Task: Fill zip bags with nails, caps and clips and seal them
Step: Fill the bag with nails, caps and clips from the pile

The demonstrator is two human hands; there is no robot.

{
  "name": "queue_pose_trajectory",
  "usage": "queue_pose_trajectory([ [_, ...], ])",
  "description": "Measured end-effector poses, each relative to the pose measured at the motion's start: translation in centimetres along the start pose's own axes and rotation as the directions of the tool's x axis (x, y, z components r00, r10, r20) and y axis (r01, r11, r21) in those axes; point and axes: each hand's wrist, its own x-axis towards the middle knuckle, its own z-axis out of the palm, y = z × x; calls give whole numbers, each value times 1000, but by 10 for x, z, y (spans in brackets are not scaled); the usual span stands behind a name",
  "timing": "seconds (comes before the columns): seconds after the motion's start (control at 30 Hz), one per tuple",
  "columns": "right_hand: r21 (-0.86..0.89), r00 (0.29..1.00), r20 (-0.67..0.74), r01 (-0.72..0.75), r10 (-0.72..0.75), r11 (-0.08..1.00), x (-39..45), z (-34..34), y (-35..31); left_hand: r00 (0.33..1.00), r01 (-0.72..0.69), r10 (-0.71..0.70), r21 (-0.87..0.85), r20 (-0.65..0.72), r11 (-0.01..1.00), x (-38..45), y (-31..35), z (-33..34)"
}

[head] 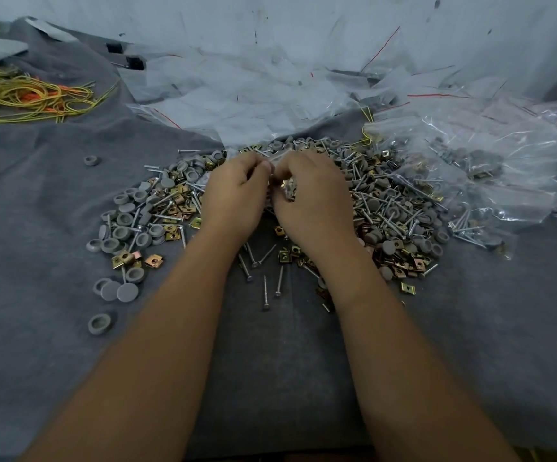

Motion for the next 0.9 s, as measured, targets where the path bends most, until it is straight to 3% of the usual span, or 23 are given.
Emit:
queue_pose_trajectory([
  [0.13,-94,993,114,22,-11,995,2,2,4,1000,-5,5,2,-17,1000,1,-1,2],
  [0.33,-44,980,190,62,-53,997,1,2,5,999,-15,17,50,-50,999,0,-1,1],
  [0.43,188,998,54,18,-29,982,2,-1,2,988,-13,26,80,-153,997,0,2,-1],
  [0.5,266,988,-120,-67,102,962,2,-4,3,981,8,0,41,-192,999,-1,2,-1],
  [0.6,127,921,-243,-282,305,951,3,-10,15,981,18,-16,5,-195,1000,-1,3,-1],
  [0.7,-156,894,-73,-449,443,880,4,-15,32,984,6,-8,-12,-180,1000,-3,4,0],
  [0.8,-402,841,168,-419,515,814,1,-13,35,986,6,-10,-23,-168,1000,-3,3,1],
  [0.9,-410,872,217,-326,438,852,0,-11,36,988,5,-9,-28,-152,1000,-2,2,1],
])
